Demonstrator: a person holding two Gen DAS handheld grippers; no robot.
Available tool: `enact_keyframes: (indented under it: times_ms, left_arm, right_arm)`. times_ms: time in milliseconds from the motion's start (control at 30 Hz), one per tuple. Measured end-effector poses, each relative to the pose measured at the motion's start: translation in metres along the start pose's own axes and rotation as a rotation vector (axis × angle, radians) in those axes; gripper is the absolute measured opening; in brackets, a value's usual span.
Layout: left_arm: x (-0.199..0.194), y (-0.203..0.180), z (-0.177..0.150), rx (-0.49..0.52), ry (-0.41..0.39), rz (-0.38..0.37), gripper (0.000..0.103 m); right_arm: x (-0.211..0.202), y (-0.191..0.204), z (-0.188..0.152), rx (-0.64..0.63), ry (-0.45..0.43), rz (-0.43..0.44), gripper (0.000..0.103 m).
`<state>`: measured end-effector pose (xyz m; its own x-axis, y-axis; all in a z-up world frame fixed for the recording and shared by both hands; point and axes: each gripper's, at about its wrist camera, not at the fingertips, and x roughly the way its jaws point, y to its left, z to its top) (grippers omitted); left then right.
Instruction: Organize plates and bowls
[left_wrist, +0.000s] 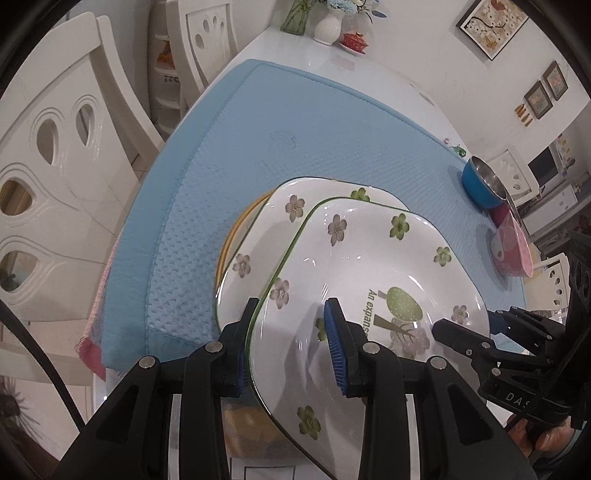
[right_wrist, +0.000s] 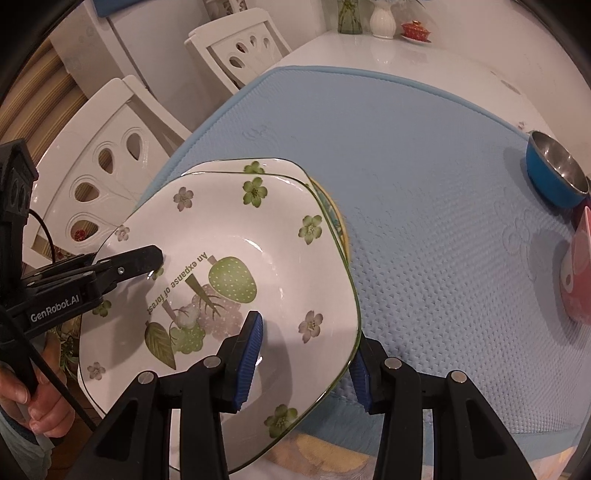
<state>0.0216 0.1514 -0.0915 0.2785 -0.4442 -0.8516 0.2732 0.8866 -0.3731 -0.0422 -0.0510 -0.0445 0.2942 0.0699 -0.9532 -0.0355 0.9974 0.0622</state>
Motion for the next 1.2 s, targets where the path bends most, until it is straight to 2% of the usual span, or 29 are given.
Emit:
enact_keyframes:
  times_ms: [400,900,1200]
  left_arm:
    - [0.004,0.006,0.011,-0.027,0.007,-0.025,0.03]
    - [0.004,0.024,0.023,-0.134,0.041,-0.13,0.03]
    - [0.006,0.02,0.031,-0.082,0.104,-0.11,0.03]
  right_arm:
    - [0.024,-0.001,0.026,0.025,0.028,0.004,0.043]
    - [0.033,-0.006,0.036,0.024,0.071,-0.004,0.043]
    - [0.035,-0.003,0.036,0.026,0.077,-0.014,0.043]
